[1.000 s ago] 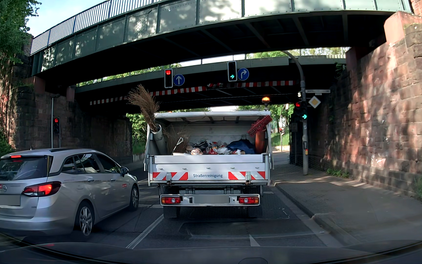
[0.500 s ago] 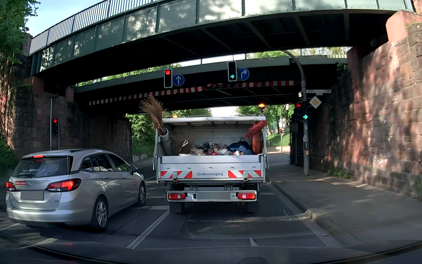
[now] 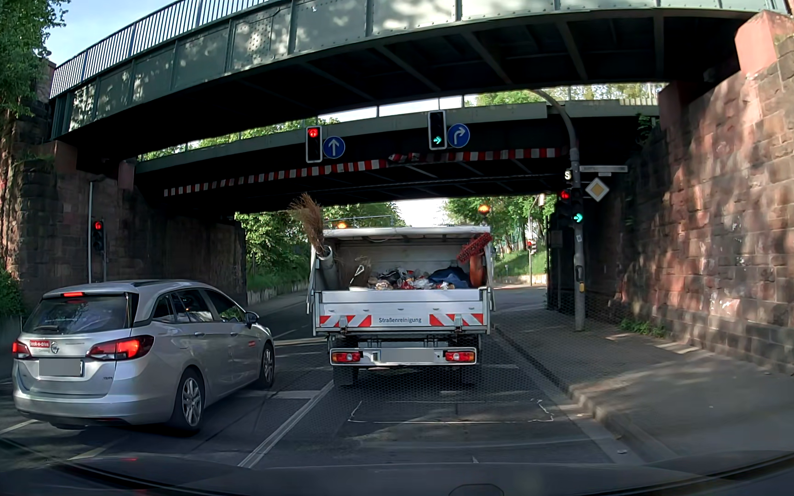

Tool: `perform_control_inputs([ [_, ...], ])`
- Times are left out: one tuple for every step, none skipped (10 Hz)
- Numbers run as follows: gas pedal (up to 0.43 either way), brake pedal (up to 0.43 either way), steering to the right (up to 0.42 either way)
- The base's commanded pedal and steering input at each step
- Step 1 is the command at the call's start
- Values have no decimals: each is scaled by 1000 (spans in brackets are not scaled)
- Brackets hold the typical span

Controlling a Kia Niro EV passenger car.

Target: Follow the waypoints while adhering to traffic rules and regulations

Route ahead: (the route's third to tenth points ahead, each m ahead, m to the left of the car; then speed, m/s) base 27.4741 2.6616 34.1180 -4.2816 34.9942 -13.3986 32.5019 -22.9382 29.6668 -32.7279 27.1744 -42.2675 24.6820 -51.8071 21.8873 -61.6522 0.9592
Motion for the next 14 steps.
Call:
perform_control_inputs([
  [79, 0, -4],
  [98, 0, -4],
  [130, 0, -4],
  [150, 0, -4],
  [157, 0, -4],
  [177, 0, -4],
  [177, 0, -4],
  [177, 0, -4],
  [177, 0, -4],
  [177, 0, -4],
  [177, 0, -4],
  [177, 0, -4],
  [177, 0, -4],
  [177, 0, -4],
])
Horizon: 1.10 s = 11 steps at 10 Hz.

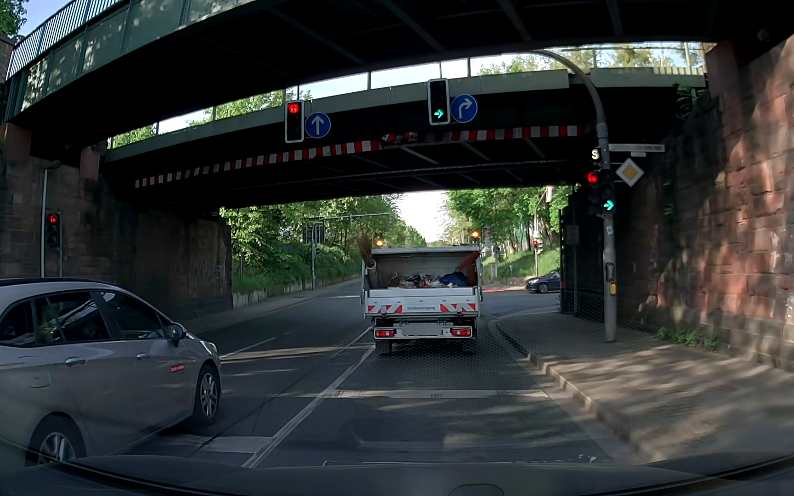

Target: Follow the waypoints while adhering to traffic rules and regulations

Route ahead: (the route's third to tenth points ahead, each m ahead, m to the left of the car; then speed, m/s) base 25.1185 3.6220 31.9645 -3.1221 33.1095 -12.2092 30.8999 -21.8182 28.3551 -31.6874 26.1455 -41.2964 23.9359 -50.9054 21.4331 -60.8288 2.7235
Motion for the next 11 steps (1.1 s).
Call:
perform_control_inputs([
  [177, 0, -4],
  [177, 0, -4],
  [177, 0, -4],
  [177, 0, -4],
  [177, 0, -1],
  [177, 0, 1],
  [177, 0, 3],
  [177, 0, 3],
  [177, 0, 3],
  [177, 0, 3],
  [177, 0, 2],
])
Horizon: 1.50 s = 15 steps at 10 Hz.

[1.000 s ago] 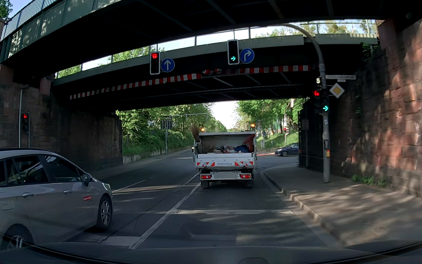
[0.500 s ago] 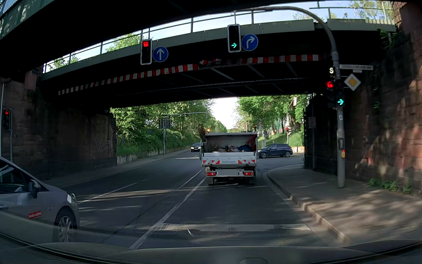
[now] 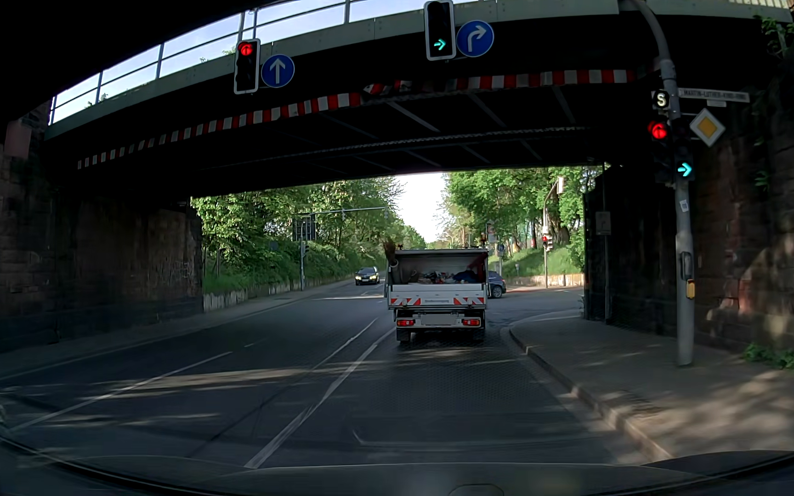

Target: Follow the waypoints while adhering to traffic rules and regulations

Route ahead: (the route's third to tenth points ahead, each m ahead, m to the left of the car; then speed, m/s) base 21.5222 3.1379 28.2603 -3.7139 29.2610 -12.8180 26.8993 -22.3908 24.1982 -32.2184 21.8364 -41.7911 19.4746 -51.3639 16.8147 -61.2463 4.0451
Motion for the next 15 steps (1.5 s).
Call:
perform_control_inputs([
  [177, 0, 2],
  [177, 0, 2],
  [177, 0, 2],
  [169, 0, 2],
  [157, 0, 1],
  [130, 0, 2],
  [130, 0, 2],
  [67, 0, 2],
  [67, 0, 2],
  [47, 0, 2],
  [47, 0, 1],
  [47, 0, 2],
  [47, 0, 1],
  [47, 0, 2],
  [47, 0, 2],
])
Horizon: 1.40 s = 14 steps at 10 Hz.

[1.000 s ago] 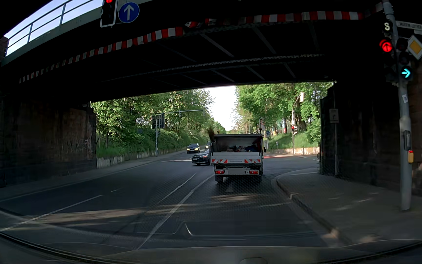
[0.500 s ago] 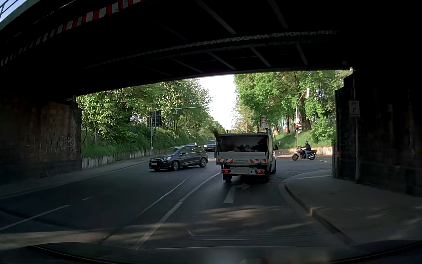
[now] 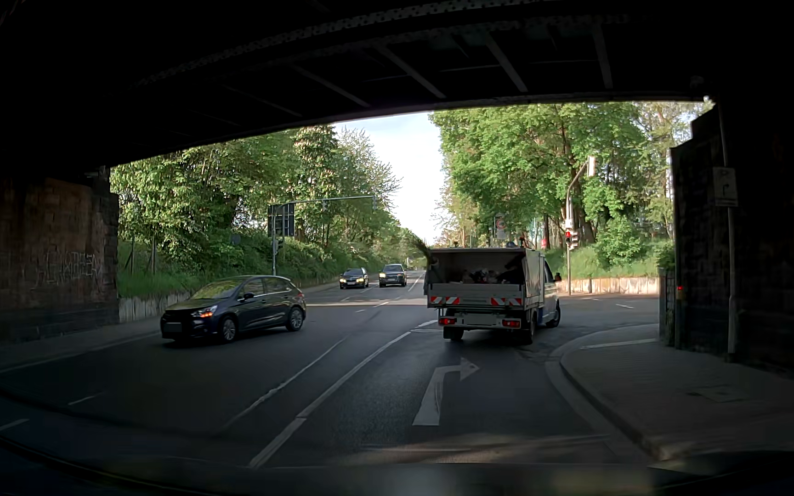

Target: Follow the waypoints while adhering to traffic rules and regulations

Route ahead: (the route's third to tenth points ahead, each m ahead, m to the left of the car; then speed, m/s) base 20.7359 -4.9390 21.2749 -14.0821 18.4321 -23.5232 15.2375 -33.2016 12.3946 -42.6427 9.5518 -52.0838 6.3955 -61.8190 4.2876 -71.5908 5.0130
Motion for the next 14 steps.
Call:
perform_control_inputs([
  [47, 0, 2],
  [47, 0, 2],
  [39, 0, 3],
  [39, 0, 4],
  [39, 0, 5],
  [8, 0, 6],
  [0, 0, 7],
  [0, 0, 9],
  [0, 0, 12],
  [0, 0, 16],
  [0, 0, 26],
  [0, 0, 36],
  [0, 0, 55],
  [0, 0, 73],
])
